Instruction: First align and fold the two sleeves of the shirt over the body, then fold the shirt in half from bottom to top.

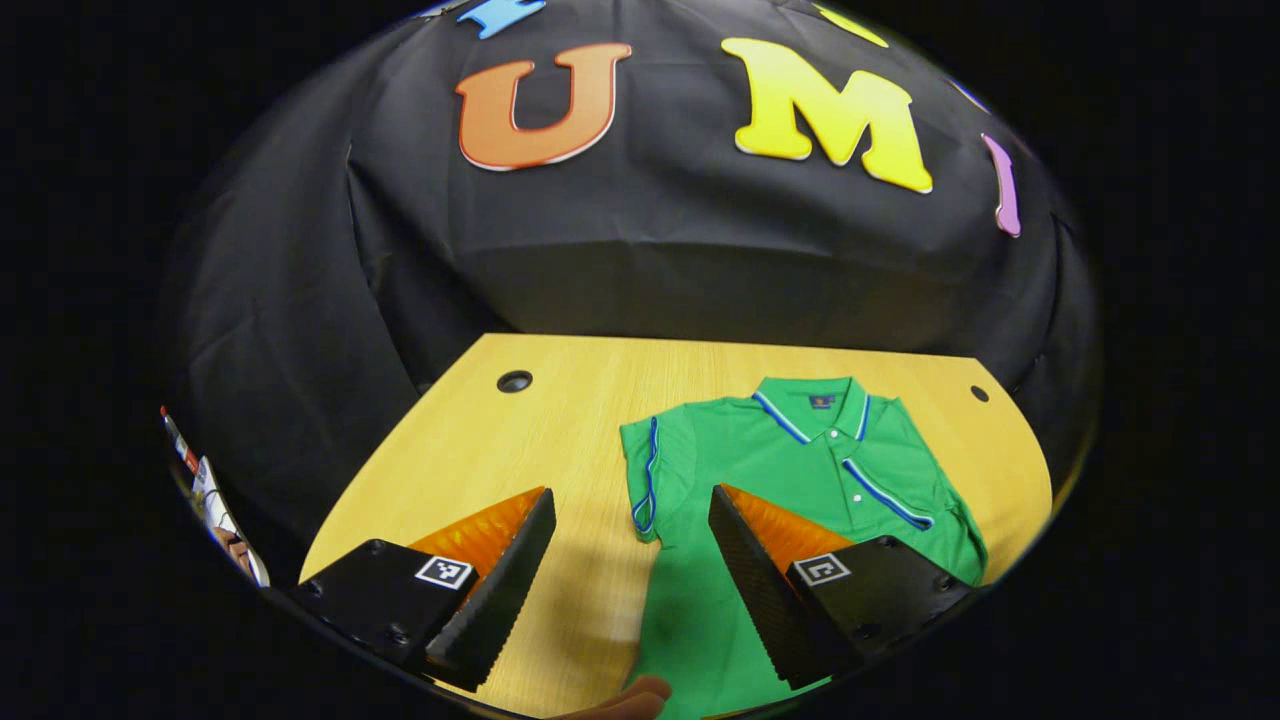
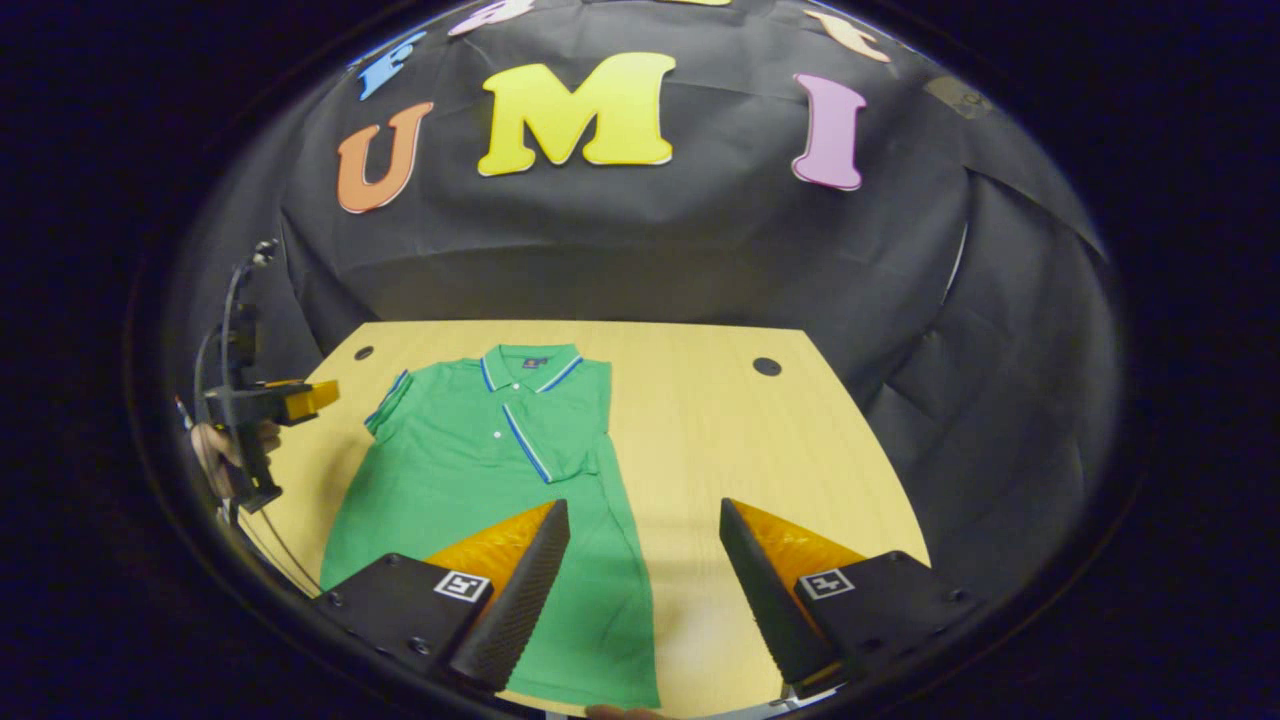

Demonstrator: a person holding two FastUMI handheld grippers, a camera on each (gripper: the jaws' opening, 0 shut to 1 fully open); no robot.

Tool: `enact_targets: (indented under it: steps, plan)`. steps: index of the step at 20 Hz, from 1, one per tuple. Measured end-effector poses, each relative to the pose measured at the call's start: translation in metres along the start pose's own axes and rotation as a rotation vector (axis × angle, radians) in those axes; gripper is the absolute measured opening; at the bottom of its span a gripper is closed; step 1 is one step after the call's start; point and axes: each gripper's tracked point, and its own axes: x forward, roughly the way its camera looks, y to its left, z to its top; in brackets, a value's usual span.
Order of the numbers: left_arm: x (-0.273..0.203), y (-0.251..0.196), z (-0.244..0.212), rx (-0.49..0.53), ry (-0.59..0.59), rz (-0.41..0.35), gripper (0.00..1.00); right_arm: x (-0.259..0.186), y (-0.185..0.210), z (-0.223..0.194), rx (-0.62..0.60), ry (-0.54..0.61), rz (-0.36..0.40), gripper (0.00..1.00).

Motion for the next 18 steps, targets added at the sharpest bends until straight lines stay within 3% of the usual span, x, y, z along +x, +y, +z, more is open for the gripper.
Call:
enact_targets:
  steps: [6, 12, 15, 16, 17, 18]
  plan:
    - [0.076, -0.009, -0.023, 0.003, 0.129, -0.014, 1.0, -0.053, -0.019, -0.027, -0.02, 0.034, -0.048, 0.96]
    - [0.117, -0.017, -0.02, -0.021, 0.223, -0.005, 0.98, -0.058, -0.008, -0.049, -0.027, 0.083, -0.055, 0.93]
    - [0.128, -0.012, -0.014, 0.011, 0.235, 0.015, 0.8, -0.051, 0.001, -0.048, -0.014, 0.09, -0.05, 0.93]
    - [0.132, -0.013, -0.016, 0.017, 0.255, 0.006, 0.8, -0.049, 0.004, -0.045, -0.009, 0.087, -0.045, 0.94]
    - [0.132, -0.014, -0.019, 0.025, 0.276, -0.002, 0.57, -0.047, 0.006, -0.044, -0.005, 0.083, -0.043, 0.95]
    - [0.134, -0.015, -0.019, 0.039, 0.284, -0.01, 0.51, -0.045, 0.008, -0.043, -0.004, 0.083, -0.041, 0.94]
